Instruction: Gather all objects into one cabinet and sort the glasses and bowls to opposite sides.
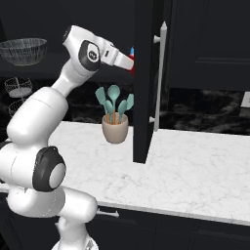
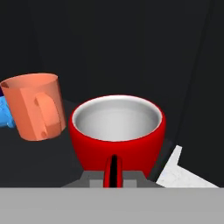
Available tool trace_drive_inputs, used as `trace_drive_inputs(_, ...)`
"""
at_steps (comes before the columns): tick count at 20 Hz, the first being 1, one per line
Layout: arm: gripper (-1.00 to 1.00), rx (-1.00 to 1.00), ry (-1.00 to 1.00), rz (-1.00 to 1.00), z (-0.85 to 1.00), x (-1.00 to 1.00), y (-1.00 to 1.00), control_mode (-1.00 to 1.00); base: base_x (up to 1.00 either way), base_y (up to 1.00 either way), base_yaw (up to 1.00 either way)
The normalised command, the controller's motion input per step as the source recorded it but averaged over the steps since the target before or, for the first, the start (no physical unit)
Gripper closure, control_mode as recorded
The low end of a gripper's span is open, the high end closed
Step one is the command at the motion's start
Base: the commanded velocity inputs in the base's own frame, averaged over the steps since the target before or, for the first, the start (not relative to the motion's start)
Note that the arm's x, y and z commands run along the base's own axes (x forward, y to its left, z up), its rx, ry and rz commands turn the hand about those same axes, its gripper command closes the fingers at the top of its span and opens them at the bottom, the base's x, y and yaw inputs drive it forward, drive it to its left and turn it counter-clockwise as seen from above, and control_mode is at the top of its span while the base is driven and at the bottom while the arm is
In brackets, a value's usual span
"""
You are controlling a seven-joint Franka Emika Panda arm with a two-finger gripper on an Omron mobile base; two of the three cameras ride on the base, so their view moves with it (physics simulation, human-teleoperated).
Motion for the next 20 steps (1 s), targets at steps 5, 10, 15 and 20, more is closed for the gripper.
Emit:
trace_drive_inputs(5, -1.0, 0.0, 0.0, 0.0, -0.01, 0.1, 0.0, -1.0, 0.0, 0.0, 0.0)
trace_drive_inputs(10, -1.0, 0.0, 0.0, 0.0, 0.0, 0.0, 0.0, -1.0, 0.0, 0.0, 0.0)
trace_drive_inputs(15, -1.0, 0.0, 0.0, 0.0, 0.0, -0.15, 0.16, -1.0, 0.0, 0.0, 0.0)
trace_drive_inputs(20, -1.0, 0.0, 0.0, 0.0, 0.0, -0.47, 0.47, -1.0, 0.0, 0.0, 0.0)
